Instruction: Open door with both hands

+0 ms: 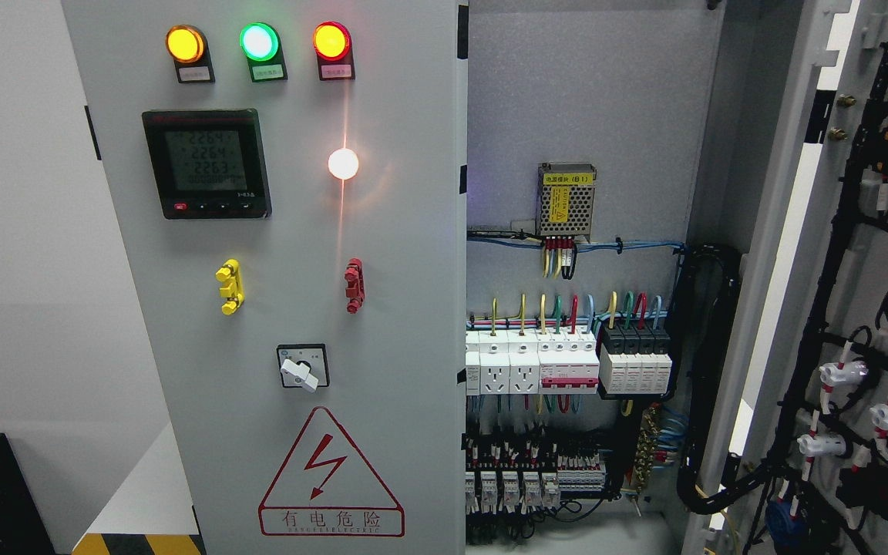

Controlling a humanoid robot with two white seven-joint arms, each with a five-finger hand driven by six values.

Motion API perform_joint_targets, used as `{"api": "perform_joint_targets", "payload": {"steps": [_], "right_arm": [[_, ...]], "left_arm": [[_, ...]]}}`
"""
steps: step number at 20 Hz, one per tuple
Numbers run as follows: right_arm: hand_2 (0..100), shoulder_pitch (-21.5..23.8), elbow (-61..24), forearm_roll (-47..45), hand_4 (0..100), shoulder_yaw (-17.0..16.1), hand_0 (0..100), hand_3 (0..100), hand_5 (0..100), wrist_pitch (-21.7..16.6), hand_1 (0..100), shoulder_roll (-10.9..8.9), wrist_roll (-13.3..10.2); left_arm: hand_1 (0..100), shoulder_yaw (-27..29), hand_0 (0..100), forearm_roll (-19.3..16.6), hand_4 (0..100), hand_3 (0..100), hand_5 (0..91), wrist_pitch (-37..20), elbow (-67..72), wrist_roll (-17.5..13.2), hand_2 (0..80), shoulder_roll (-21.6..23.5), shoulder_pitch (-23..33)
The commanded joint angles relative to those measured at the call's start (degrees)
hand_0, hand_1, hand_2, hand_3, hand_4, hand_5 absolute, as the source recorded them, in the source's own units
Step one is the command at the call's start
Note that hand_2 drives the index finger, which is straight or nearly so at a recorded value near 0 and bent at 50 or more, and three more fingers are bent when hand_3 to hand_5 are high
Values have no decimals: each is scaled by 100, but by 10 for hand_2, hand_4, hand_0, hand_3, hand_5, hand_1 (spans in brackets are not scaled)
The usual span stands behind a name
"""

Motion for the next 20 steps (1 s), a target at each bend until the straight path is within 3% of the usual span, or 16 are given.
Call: {"api": "perform_joint_targets", "payload": {"steps": [1,7,11,14,18,20], "right_arm": [[0,0,-5,-1,0,17,191,0,0,2,0,0,0],[0,0,-5,-1,0,9,191,0,0,2,0,0,0],[0,0,-5,-1,0,17,190,0,0,2,0,0,0],[0,0,-5,-1,0,9,190,0,0,2,0,0,0],[0,0,-5,-1,0,9,190,0,0,2,0,0,0],[0,0,-5,8,0,9,191,0,0,2,0,0,0]], "left_arm": [[0,1046,0,-988,0,0,0,-15,2975,8,0,-908,-5],[0,1838,0,-2244,0,0,0,-542,4056,96,0,-1295,-75],[0,2559,0,-2904,0,0,0,-613,4251,456,0,-1418,-119],[0,2630,0,-2967,0,0,0,-613,4268,535,0,-1515,-146],[0,2639,0,-2967,0,0,0,-622,4409,1088,0,-1621,-154],[0,2639,0,-2967,0,0,0,-622,4409,1151,0,-1629,-224]]}}
